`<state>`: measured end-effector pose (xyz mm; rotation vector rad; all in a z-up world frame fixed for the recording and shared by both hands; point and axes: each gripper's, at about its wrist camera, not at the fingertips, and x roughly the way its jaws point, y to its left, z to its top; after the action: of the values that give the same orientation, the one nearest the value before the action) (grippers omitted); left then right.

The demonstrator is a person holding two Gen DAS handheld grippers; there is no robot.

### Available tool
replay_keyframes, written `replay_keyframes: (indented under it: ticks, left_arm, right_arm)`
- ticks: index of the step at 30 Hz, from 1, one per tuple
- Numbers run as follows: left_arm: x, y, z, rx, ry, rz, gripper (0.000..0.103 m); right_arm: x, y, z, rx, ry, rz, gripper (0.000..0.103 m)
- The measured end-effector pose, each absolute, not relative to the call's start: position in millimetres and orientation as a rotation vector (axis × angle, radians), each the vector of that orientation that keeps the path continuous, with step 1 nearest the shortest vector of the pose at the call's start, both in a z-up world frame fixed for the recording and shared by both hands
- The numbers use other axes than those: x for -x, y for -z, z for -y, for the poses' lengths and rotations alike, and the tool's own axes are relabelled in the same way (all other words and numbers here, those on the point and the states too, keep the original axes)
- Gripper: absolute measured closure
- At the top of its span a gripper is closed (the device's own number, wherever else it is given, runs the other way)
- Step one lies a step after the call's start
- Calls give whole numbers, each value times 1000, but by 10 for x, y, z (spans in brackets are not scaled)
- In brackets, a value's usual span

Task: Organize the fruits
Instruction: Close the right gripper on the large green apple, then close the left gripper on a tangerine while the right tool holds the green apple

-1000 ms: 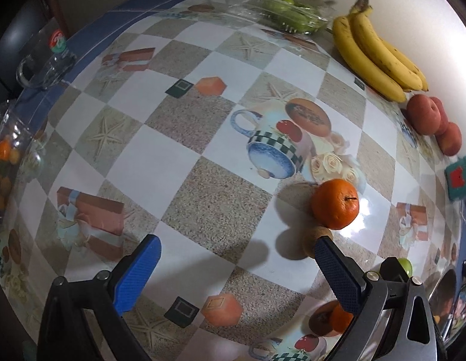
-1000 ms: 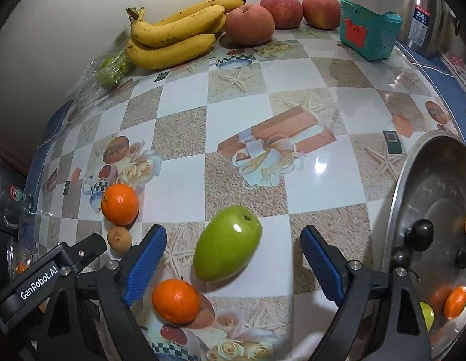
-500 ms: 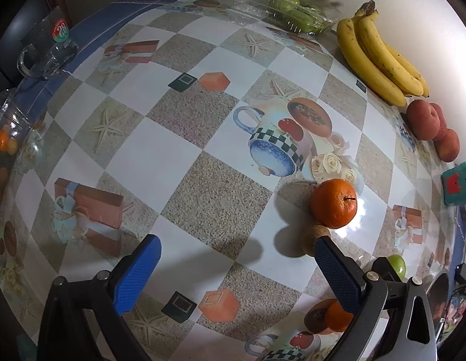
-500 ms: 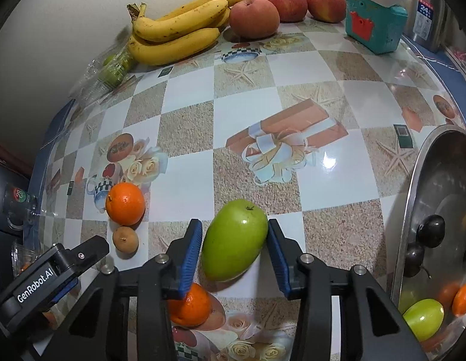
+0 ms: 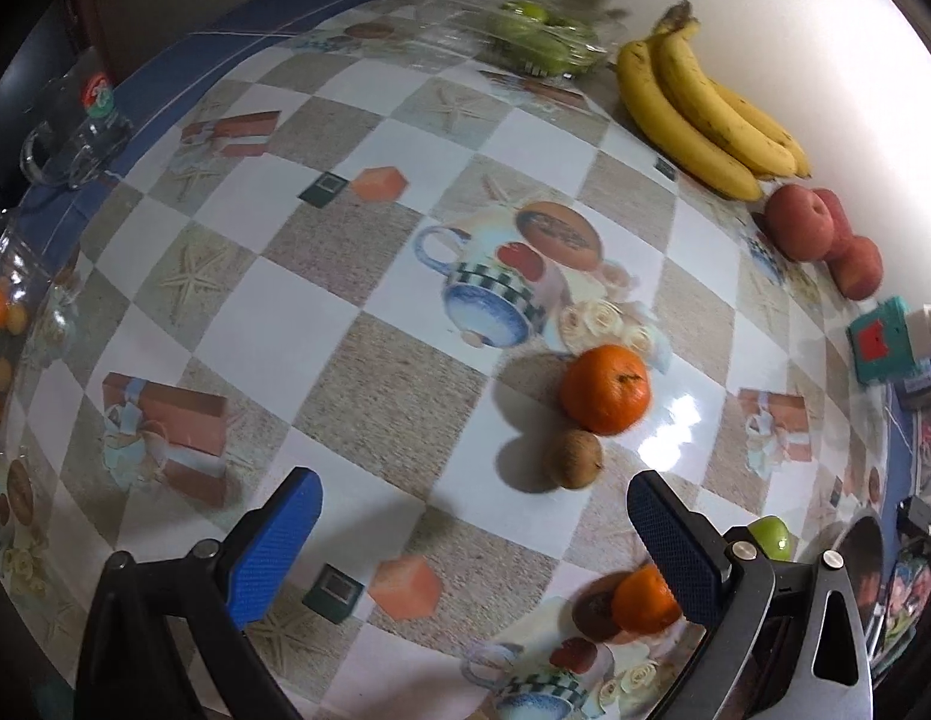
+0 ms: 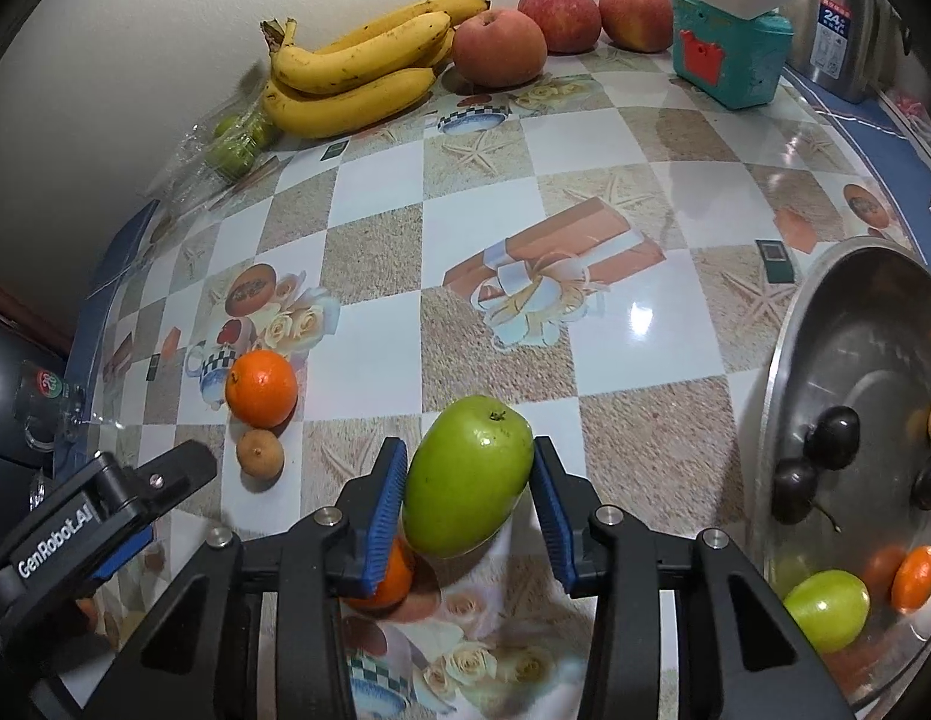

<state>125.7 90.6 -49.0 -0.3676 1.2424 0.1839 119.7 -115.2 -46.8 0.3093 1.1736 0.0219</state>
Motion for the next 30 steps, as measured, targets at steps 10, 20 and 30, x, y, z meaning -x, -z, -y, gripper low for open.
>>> replay_keyframes:
  ticks: [10,20,30]
  left_arm:
    - [-1154,413,-696,317,-107,-1237,0]
    - [-1108,432,-480,253,-60,-1263,0]
    - [-1106,564,-194,178,0,-1301,12]
  right_arm:
    - [-905,346,1296,-293,16,-1173,60]
    - [-599,251,1467,-299,59,-1174,60]
    - [-502,276,1618,-360,56,-1183,60]
